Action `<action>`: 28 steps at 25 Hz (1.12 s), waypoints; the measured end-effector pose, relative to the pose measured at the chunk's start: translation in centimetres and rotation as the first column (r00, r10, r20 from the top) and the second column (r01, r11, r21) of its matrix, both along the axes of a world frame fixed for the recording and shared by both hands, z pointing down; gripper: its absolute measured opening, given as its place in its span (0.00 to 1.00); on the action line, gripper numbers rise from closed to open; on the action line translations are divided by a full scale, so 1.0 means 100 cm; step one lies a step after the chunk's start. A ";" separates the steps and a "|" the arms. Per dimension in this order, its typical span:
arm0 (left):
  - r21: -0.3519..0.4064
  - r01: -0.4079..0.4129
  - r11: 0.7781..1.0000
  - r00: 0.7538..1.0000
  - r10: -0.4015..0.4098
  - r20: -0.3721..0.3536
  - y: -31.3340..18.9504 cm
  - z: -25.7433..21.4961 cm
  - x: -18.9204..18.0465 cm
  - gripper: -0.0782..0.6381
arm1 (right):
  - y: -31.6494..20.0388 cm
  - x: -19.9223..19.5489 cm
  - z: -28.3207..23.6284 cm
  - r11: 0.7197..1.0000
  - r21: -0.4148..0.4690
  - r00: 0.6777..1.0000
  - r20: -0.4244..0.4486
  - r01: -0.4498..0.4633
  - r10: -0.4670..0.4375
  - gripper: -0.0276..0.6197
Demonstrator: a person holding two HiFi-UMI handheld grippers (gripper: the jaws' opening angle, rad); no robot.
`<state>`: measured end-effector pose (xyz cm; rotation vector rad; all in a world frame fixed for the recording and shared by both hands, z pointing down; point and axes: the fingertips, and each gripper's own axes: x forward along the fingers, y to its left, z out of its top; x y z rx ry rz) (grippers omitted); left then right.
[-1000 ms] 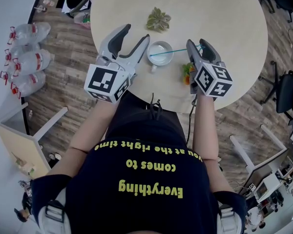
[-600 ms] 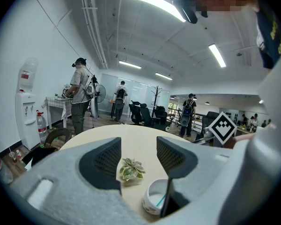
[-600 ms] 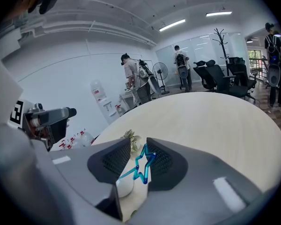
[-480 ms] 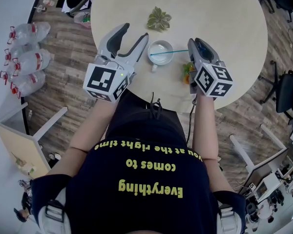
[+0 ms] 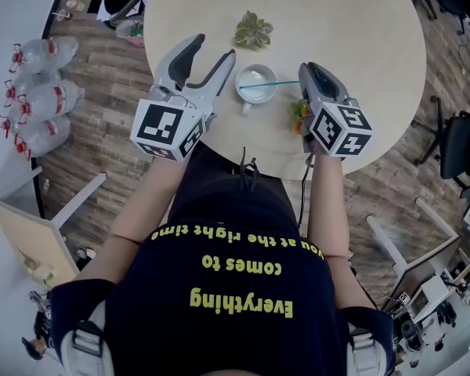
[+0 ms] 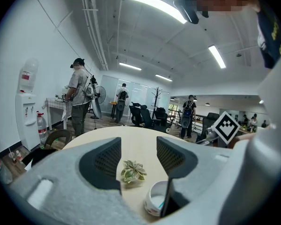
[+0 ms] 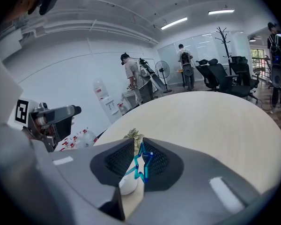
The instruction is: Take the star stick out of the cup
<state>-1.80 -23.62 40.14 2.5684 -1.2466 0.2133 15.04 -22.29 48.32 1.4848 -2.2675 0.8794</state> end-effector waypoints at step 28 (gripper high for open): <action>0.073 -0.044 0.996 0.998 0.046 -0.029 0.014 -0.029 -0.003 0.24 | 0.015 -0.017 -0.048 0.995 0.088 0.999 0.010 0.045 -0.046 0.09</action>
